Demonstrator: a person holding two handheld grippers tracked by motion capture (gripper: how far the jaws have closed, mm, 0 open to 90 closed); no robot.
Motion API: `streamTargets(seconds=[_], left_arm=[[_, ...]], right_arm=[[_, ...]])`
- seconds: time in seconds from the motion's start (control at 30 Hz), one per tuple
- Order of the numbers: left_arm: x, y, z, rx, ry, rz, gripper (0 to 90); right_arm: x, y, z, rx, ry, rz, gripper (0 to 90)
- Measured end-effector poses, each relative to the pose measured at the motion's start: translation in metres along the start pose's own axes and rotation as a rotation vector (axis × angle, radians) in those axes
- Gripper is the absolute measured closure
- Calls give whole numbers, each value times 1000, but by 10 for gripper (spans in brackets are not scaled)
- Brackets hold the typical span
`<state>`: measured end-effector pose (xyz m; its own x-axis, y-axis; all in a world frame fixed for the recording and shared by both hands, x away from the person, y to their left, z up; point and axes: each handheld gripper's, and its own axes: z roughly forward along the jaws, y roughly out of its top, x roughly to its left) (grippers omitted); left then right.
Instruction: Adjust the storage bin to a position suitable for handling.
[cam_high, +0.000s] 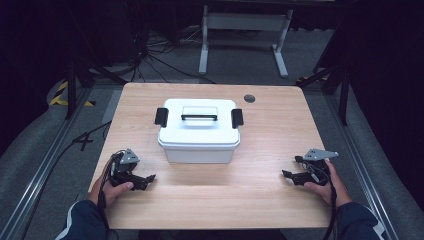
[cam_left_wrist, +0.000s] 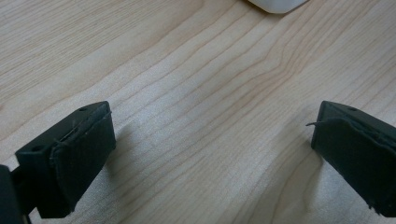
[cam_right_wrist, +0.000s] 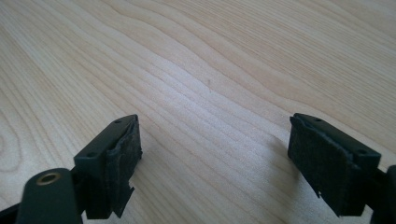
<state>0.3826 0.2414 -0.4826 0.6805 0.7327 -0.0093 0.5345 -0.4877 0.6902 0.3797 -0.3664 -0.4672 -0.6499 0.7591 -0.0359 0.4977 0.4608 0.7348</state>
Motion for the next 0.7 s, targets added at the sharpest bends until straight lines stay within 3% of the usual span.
streamTargets(seconds=[0.6, 0.7], left_arm=[[3, -1, -2, 8, -32, 18, 2], [2, -1, -2, 8, -31, 15, 2]], right_arm=[[-2, 1, 1, 2, 4, -22, 163], [-2, 2, 1, 3, 27, -36, 217]])
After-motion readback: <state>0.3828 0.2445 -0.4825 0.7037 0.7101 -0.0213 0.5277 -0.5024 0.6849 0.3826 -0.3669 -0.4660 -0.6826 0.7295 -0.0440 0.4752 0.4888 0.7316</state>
